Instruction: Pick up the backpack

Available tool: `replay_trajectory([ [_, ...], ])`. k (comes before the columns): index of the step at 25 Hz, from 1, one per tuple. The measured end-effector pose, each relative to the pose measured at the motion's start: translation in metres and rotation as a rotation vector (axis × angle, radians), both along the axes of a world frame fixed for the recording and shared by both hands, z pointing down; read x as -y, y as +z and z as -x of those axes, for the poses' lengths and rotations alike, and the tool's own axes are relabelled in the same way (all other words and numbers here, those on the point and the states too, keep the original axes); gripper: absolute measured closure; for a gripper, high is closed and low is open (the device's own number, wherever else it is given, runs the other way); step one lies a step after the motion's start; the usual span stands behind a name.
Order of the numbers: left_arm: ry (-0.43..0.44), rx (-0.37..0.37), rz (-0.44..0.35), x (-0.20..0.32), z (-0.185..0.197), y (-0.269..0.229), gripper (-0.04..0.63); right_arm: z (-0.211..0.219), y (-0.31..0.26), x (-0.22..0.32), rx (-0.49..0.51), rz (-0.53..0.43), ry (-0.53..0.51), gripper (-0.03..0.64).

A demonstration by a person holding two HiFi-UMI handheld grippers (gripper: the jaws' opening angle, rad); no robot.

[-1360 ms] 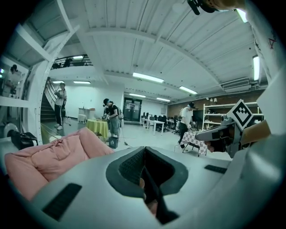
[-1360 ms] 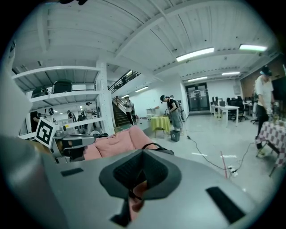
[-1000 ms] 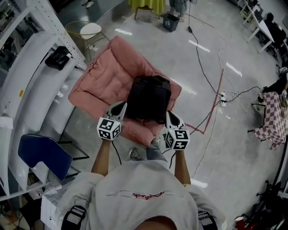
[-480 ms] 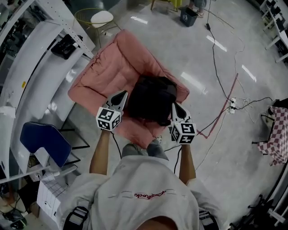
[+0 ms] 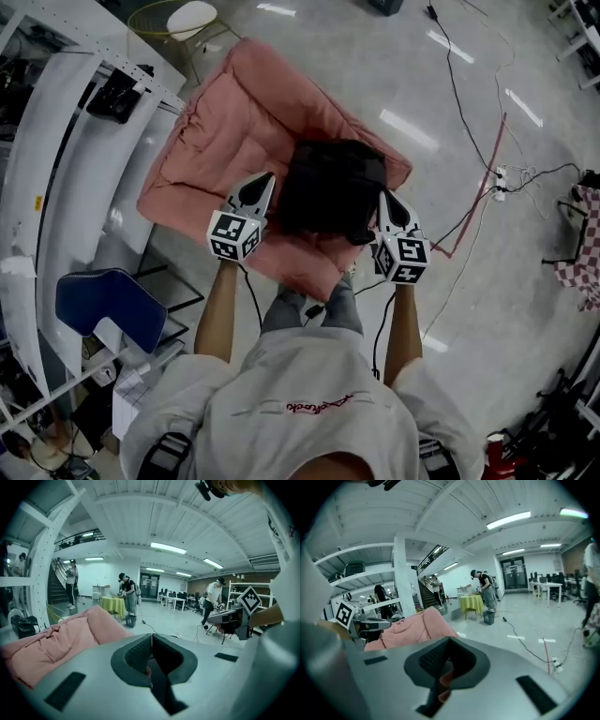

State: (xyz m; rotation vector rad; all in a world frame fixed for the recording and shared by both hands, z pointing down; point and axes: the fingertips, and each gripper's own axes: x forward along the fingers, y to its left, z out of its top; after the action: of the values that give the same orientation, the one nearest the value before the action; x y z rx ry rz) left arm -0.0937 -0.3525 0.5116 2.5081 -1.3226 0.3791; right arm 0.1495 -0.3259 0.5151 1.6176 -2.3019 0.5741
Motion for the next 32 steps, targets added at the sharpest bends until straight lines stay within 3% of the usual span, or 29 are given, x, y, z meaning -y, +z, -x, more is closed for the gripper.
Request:
replay_trajectory([
  [10, 0.079, -0.036, 0.049, 0.014, 0.0, 0.057, 0.584, -0.003, 0.05, -0.001, -0.02, 0.041, 0.103, 0.597],
  [22, 0.064, -0.054, 0.084, -0.009, 0.007, 0.126, 0.583, -0.003, 0.136, -0.039, -0.031, 0.122, 0.072, 0.597],
  [28, 0.069, -0.074, 0.088, -0.021, 0.005, 0.148, 0.583, -0.001, 0.157, -0.052, 0.002, 0.113, 0.051, 0.595],
  [32, 0.097, -0.089, 0.072, -0.025, 0.004, 0.151, 0.581, 0.003, 0.16, -0.056, 0.022, 0.089, -0.017, 0.58],
])
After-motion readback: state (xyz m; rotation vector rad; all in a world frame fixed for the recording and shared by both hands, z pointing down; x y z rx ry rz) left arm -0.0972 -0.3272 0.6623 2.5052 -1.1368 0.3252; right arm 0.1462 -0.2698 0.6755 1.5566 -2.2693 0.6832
